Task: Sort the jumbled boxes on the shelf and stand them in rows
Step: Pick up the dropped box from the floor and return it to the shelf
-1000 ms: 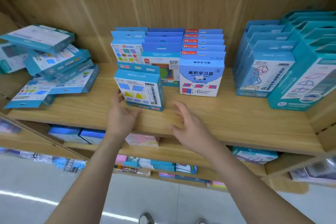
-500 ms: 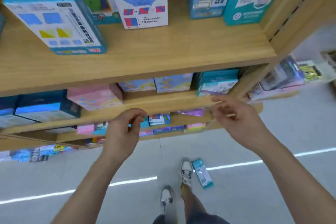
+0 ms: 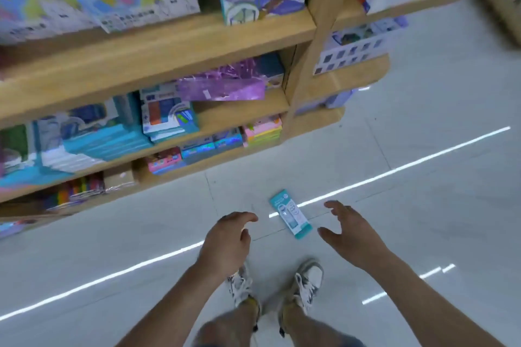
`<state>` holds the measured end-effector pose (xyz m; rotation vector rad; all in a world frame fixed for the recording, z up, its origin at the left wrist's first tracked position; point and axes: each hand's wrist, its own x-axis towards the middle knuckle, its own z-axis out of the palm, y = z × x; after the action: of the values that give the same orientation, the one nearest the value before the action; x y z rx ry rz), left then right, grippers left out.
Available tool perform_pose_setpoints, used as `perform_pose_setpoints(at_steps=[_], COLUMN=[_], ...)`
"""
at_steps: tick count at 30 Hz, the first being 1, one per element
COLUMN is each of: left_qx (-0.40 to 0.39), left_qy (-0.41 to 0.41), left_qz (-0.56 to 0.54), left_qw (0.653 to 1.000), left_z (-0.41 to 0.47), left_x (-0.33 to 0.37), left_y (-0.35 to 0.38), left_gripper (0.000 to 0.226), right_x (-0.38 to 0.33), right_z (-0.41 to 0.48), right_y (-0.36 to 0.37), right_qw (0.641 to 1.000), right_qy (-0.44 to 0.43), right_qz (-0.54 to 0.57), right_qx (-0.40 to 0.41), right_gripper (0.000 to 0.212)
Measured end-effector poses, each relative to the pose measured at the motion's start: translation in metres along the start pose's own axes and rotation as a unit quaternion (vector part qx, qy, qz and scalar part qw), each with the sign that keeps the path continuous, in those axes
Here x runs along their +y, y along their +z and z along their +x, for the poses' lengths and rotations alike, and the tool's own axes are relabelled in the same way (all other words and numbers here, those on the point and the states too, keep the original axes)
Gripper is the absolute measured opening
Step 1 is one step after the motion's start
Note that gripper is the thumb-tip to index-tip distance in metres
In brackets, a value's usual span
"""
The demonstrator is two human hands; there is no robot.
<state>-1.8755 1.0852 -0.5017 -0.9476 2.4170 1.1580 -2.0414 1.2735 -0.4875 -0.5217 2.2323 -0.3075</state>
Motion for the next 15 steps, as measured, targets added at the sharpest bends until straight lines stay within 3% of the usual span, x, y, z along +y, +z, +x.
perform_pose_setpoints(at_steps=[7, 11, 15], left_qx=[-0.129, -0.146, -0.121], left_qy=[-0.048, -0.014, -0.039], left_qz=[0.044, 0.100, 0.069], left_qw=[0.990, 0.984, 0.990], left_z=[0.113, 0.172, 0.221], left_x=[-0.077, -0.122, -0.164], left_y=[0.190, 0.254, 0.290], left_gripper=[0.043, 0.052, 0.052], right_x=[0.111, 0.155, 0.184], right_z=[0.137, 0.218, 0.278], right_y=[0.165, 0.243, 0.309], right_qw=[0.994, 0.993, 0.990], right_qy=[0.063, 0.082, 0.096], right_qz=[-0.078, -0.082, -0.103], right_qx=[-0.047, -0.023, -0.003], right_gripper=[0.110, 0.123, 0.125])
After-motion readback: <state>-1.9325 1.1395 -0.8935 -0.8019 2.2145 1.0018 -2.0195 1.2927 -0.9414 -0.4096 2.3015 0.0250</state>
